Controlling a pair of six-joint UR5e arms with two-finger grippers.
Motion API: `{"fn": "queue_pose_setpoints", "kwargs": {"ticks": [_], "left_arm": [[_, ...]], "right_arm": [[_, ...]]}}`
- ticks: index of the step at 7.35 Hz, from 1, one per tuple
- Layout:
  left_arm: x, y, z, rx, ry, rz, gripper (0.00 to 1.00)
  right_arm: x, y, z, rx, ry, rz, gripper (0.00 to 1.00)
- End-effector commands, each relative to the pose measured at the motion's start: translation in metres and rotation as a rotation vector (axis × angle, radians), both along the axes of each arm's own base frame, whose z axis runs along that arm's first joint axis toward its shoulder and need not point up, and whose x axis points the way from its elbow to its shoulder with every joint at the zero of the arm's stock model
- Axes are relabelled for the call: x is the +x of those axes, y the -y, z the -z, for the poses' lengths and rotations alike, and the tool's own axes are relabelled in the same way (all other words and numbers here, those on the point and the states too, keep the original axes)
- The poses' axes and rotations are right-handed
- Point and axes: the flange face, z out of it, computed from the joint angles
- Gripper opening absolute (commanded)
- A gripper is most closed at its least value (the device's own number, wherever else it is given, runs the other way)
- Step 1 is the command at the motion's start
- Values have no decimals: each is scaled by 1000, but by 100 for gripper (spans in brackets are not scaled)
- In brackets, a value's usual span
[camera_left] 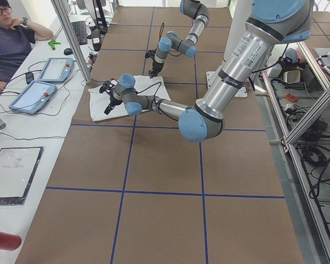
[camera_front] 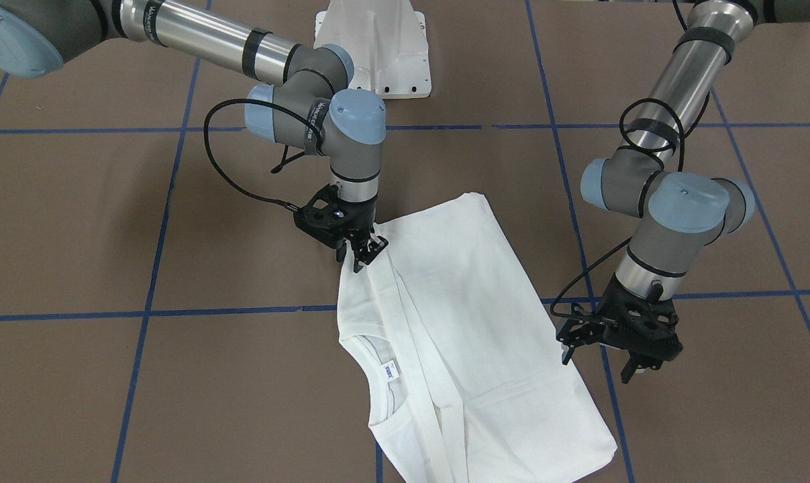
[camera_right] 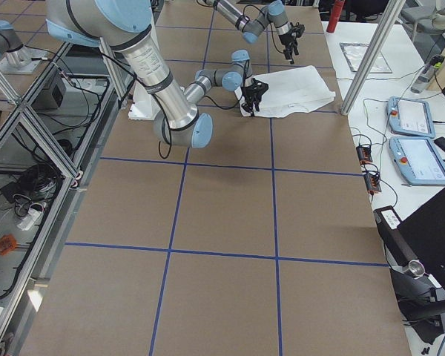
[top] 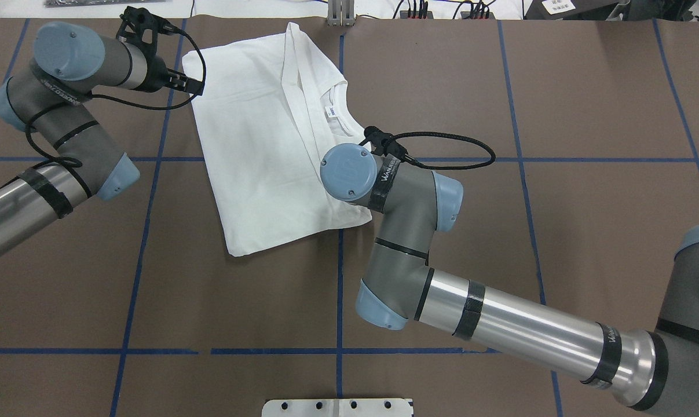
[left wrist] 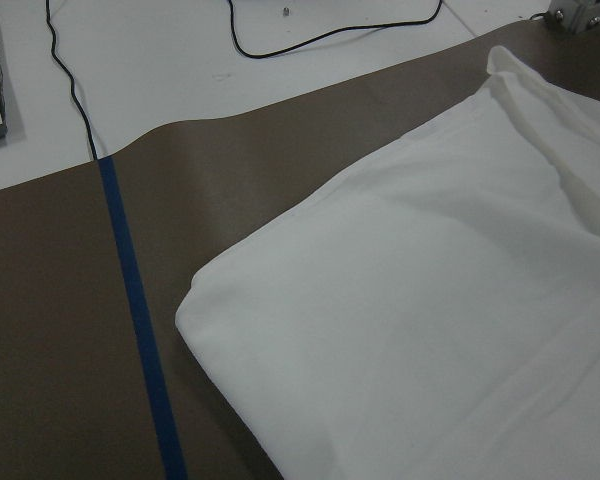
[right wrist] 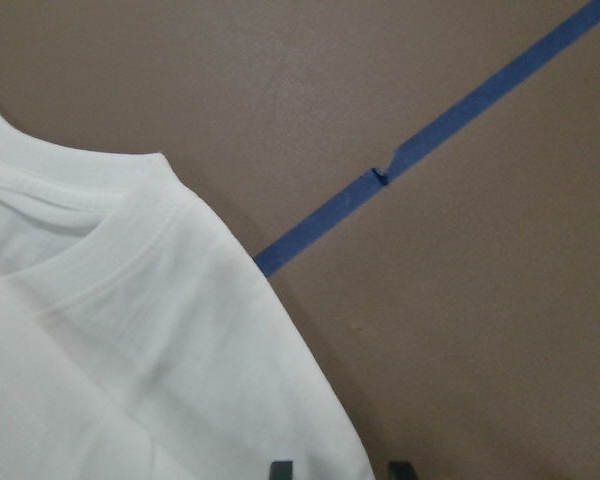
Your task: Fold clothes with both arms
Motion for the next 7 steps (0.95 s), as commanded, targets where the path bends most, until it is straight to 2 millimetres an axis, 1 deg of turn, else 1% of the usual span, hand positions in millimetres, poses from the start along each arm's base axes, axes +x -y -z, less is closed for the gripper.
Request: {"fn": "queue_pose_setpoints", "kwargs": {"ticks": [1, 2, 3, 4, 5, 6, 7], "left_arm": [[0, 0, 1, 3, -1, 1, 100], [1, -1, 2, 3, -3, -2, 100], [5, -4, 4, 10, -23, 0, 100], [7, -9, -4, 5, -20, -6, 100], [8, -9, -4, 5, -19, -7, 100], [7, -10, -2, 7, -22, -9, 100], [7, -11, -1, 9, -26, -8, 100]], "right_arm": [[1, -1, 5, 2, 2, 4, 0], [17, -1, 17, 17, -25, 38, 0], [41, 1, 15, 25, -52, 82, 0], [72, -15, -10, 30, -43, 91, 0], [112, -37, -30, 50, -44, 114, 0], [141, -64, -32, 54, -46, 128, 0], [141, -114, -26, 62, -60, 169, 0]]}}
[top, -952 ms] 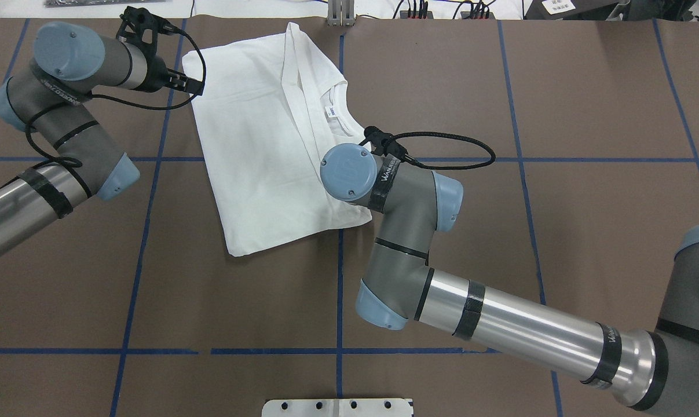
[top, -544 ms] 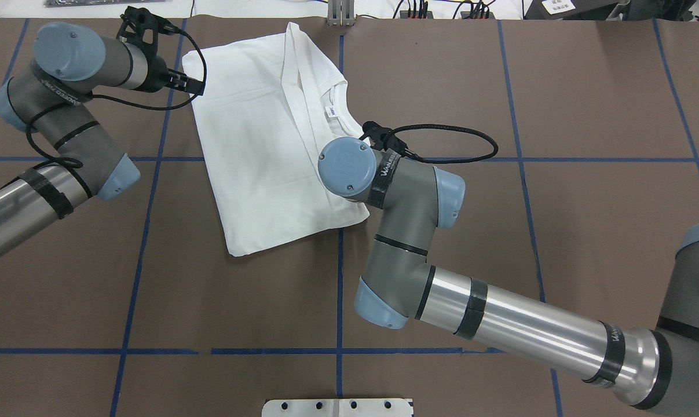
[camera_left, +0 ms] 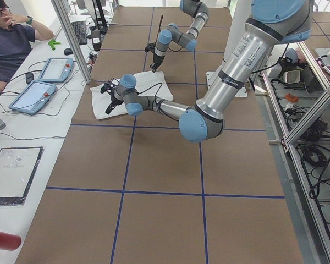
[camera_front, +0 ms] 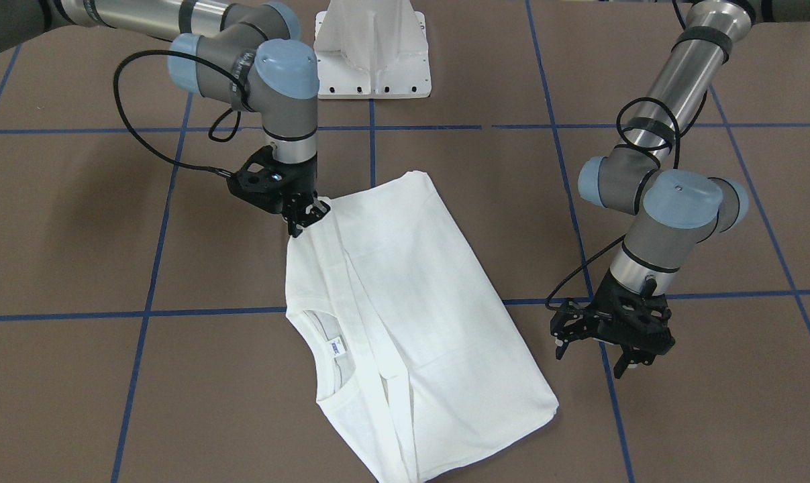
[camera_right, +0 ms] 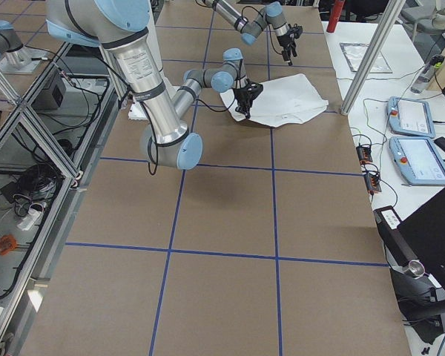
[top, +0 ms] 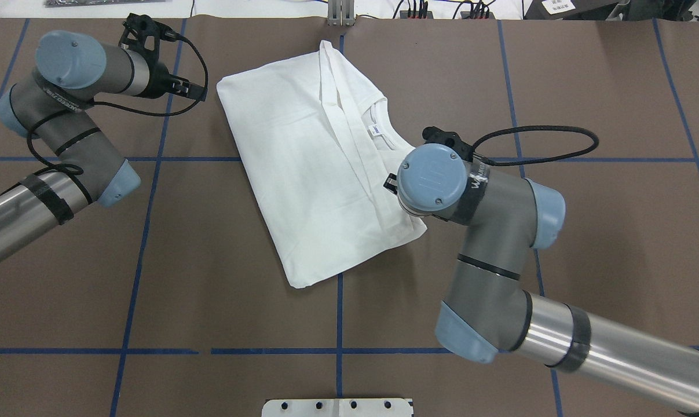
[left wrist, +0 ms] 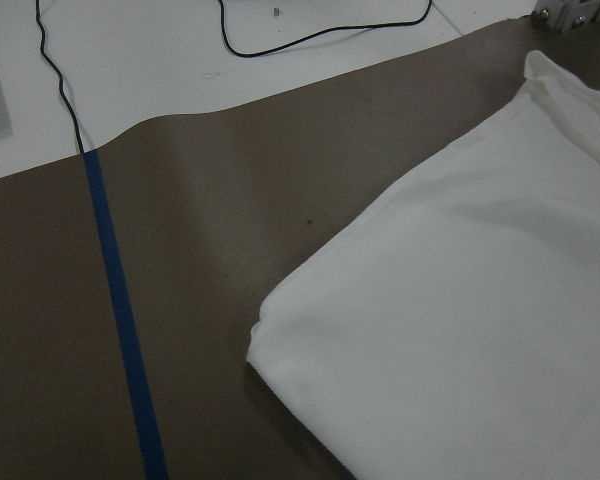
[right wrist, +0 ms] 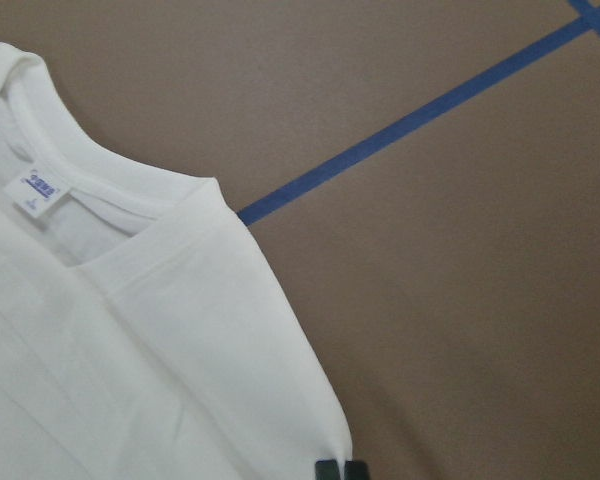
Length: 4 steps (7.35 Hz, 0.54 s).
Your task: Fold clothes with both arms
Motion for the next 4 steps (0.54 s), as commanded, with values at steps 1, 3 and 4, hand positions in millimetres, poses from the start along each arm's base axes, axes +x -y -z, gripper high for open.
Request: {"fn": "queue_pose_setpoints", "kwargs": {"ticks": [1, 3, 4], "left_arm": [[-3, -5, -1, 3, -4, -1, 100], [-4, -6, 0, 4, -5, -1, 100], [-4, -6, -4, -1, -3, 0, 100]], "right_arm": [[3, -92, 12, 6, -26, 22, 0], [-23, -133, 23, 6, -17, 18, 0], [-24, -135, 18, 10, -26, 23, 70]]}}
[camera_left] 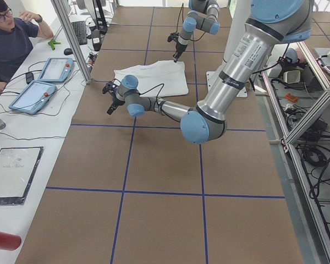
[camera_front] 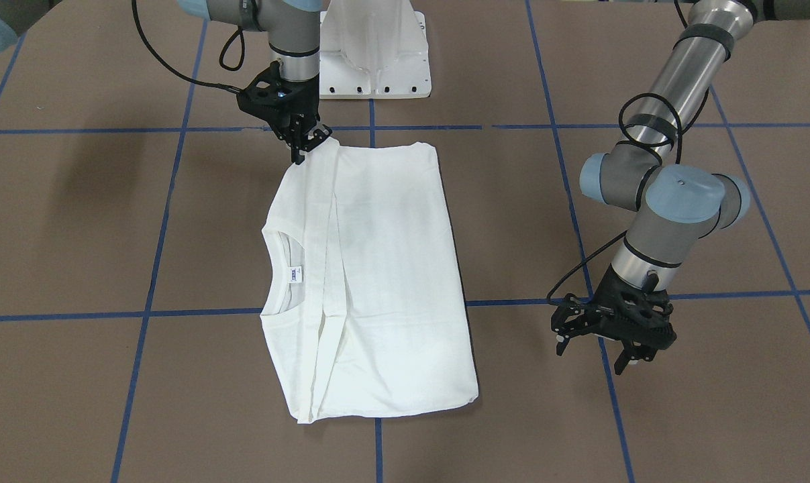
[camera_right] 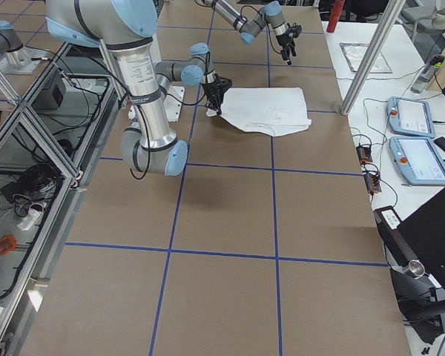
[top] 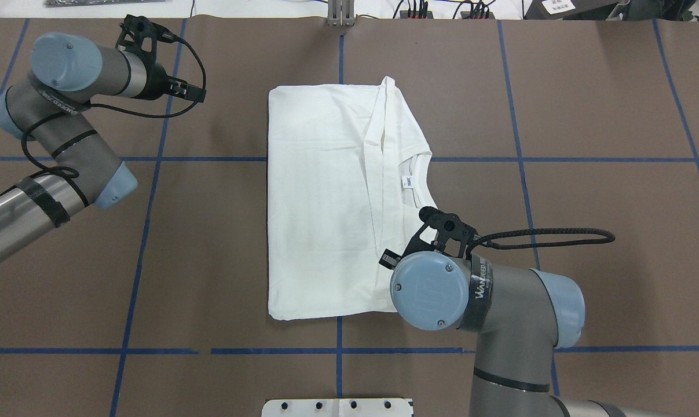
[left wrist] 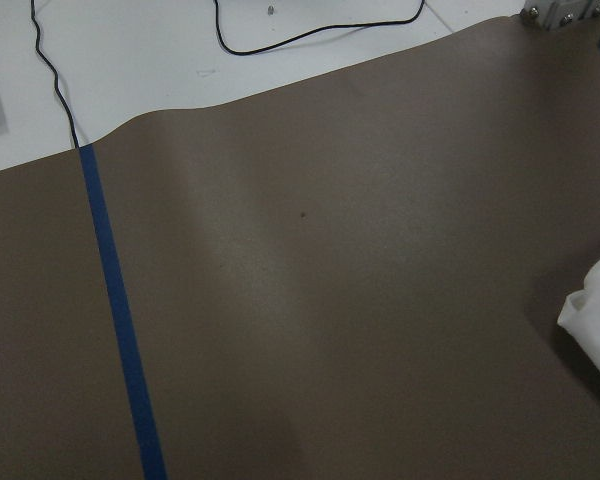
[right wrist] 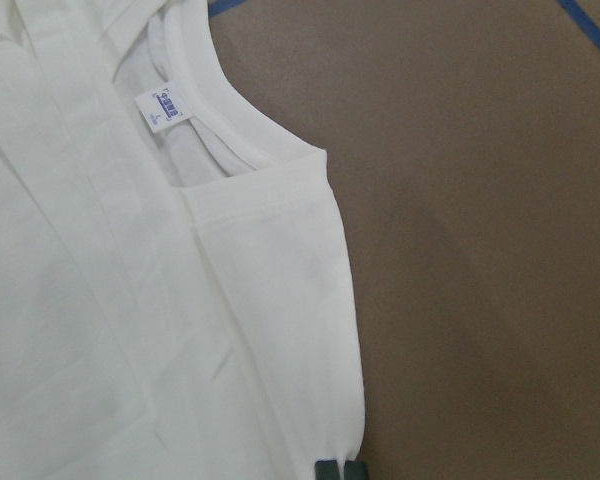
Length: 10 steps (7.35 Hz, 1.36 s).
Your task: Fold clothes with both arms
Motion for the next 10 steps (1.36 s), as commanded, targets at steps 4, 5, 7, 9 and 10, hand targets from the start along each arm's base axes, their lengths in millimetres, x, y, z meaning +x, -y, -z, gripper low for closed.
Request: {"fn": "queue_pose_setpoints", "kwargs": {"ticks": [4, 5, 7, 9, 10], "left_arm": [[0, -2, 1, 0, -5, -3, 100], [-2, -3, 5, 4, -11, -6, 100], [-1, -4, 6, 6, -13, -8, 100], [-2, -6, 3, 3, -11, -6, 100], [-4, -8, -2, -2, -8, -6, 100]], "right_arm": [[25, 96, 25, 102, -65, 33, 100], [0, 140, 34, 48, -87, 18, 100], [-49, 204, 47, 3, -173, -5, 100], [-103, 252, 58, -6, -195, -20, 100], [-112, 259, 50, -13, -215, -14, 100]]}}
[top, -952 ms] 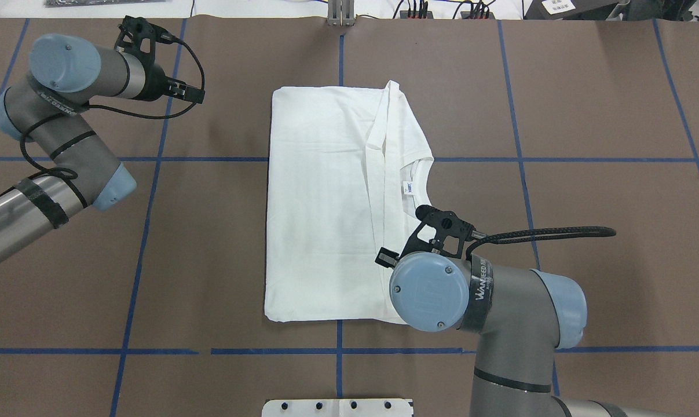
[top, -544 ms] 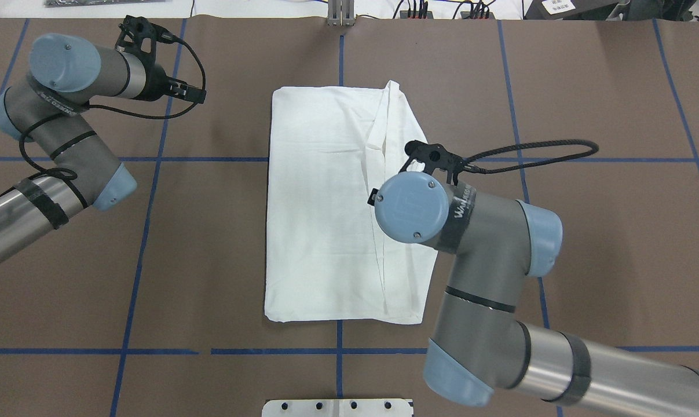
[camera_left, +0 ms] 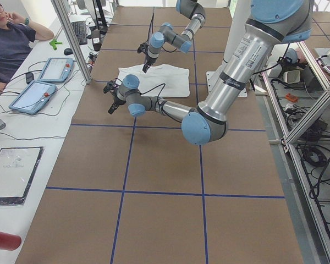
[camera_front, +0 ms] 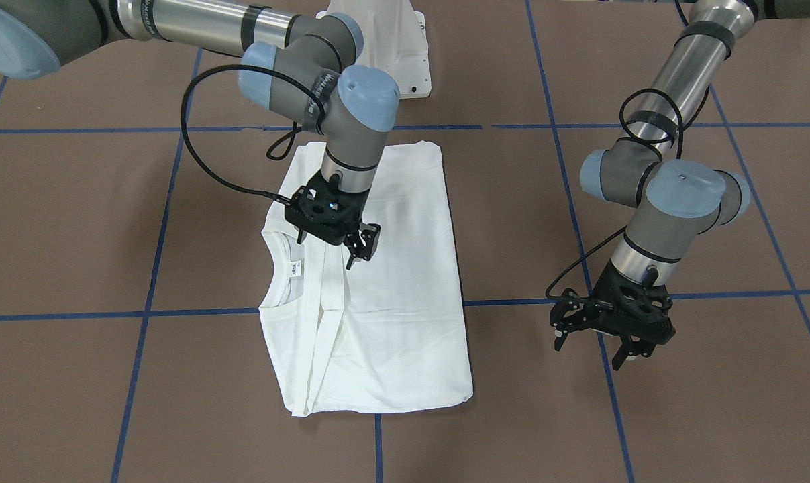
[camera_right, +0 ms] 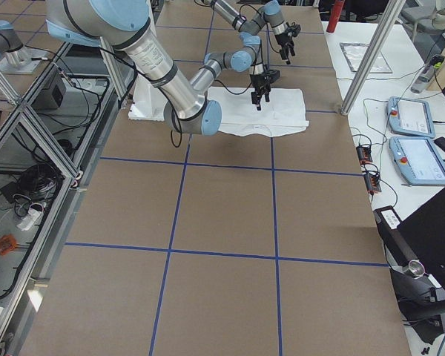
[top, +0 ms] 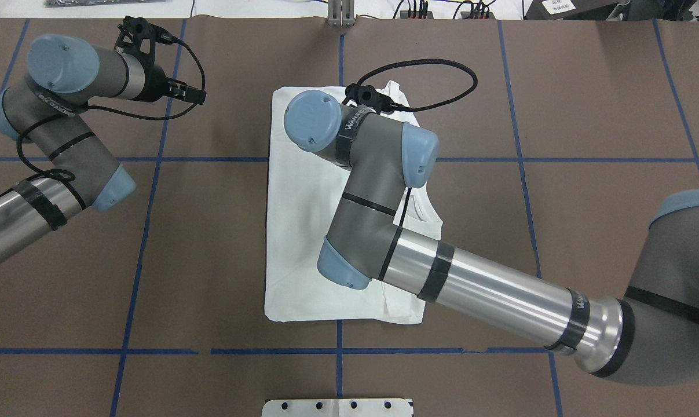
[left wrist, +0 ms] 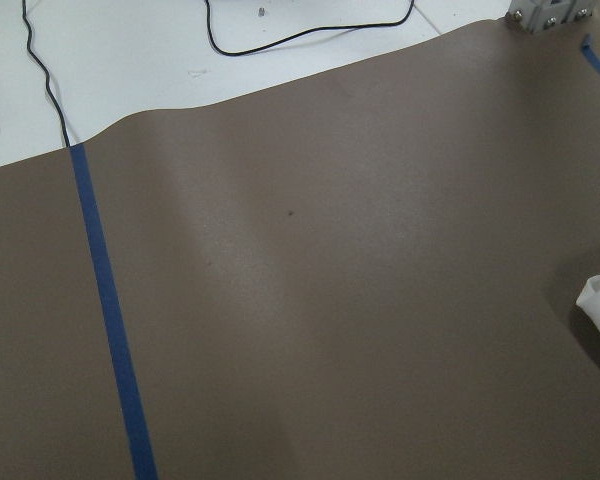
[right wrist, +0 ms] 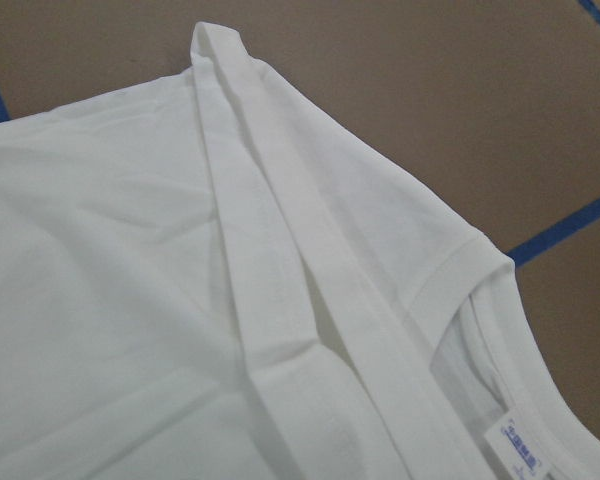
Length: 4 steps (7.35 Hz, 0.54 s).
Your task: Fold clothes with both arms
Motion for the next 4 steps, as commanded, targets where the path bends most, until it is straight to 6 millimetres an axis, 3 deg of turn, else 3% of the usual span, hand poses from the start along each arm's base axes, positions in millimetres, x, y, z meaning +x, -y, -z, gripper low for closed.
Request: {"fn": "queue_pose_setpoints", "kwargs": {"ticks": [1, 4], "left_arm": [[-2, -2, -6, -5, 4, 1, 100], [-2, -3, -6, -4, 3, 1, 100]], "right_arm": [[-24, 19, -14, -22, -49, 10, 100], [-23, 16, -34, -32, -161, 139, 100]]}}
